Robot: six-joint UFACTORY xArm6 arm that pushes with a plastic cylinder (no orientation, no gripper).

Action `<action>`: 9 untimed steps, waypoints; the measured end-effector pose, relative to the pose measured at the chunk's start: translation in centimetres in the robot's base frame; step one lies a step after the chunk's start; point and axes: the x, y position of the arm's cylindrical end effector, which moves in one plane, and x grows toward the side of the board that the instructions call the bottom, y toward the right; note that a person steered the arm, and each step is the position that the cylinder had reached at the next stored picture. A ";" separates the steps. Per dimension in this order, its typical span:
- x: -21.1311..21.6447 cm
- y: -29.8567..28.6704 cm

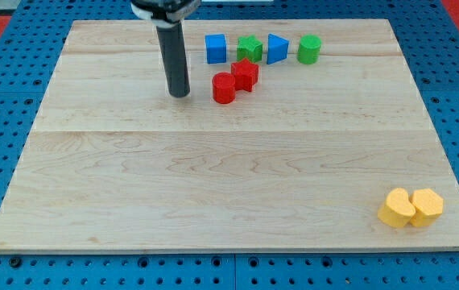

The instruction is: Move the red circle to the top of the yellow blocks

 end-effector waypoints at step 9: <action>7.1 24.6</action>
